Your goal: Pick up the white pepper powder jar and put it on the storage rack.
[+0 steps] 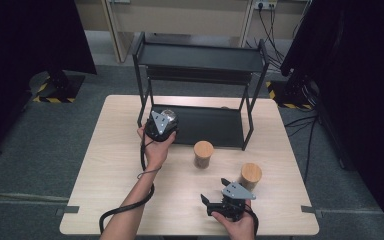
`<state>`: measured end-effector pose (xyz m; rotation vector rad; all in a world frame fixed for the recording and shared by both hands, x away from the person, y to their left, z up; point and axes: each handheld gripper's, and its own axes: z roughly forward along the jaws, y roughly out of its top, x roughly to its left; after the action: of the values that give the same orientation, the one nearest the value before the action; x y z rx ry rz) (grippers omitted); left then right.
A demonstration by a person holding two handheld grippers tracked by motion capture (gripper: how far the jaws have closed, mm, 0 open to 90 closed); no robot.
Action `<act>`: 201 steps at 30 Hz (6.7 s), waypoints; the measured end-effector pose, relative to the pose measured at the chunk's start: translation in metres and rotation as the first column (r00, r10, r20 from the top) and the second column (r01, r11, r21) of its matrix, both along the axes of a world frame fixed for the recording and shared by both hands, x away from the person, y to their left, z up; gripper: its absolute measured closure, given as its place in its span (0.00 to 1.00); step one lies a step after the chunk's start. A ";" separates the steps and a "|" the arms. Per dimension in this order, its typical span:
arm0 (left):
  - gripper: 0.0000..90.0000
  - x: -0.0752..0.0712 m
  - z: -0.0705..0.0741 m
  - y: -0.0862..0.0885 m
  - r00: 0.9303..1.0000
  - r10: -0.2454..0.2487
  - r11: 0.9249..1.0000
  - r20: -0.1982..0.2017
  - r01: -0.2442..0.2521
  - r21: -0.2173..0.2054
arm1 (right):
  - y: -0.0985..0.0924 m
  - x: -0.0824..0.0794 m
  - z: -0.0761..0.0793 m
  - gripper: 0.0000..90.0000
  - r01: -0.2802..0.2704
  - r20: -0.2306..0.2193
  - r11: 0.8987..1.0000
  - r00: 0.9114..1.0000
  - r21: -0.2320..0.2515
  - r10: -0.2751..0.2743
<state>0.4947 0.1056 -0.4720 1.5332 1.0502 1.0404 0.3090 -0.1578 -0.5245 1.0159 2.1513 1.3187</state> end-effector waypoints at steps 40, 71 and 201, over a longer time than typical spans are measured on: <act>0.32 0.018 -0.017 0.000 0.998 -0.031 0.999 -0.061 0.030 -0.015 | 0.000 -0.001 0.000 0.08 -0.008 0.000 1.000 1.000 -0.002 0.008; 0.17 -0.010 -0.009 0.005 1.000 -0.017 1.000 -0.026 0.017 -0.013 | 0.001 -0.001 0.000 0.08 -0.007 0.004 1.000 1.000 -0.011 0.007; 0.14 -0.206 -0.049 0.043 0.953 -0.301 0.948 -0.038 0.295 -0.120 | 0.000 -0.002 0.000 0.07 0.005 0.008 1.000 1.000 -0.005 -0.005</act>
<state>0.2882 0.1490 -0.5212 1.5772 0.8651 0.7210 0.3072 -0.1573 -0.5245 1.0125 2.1435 1.3125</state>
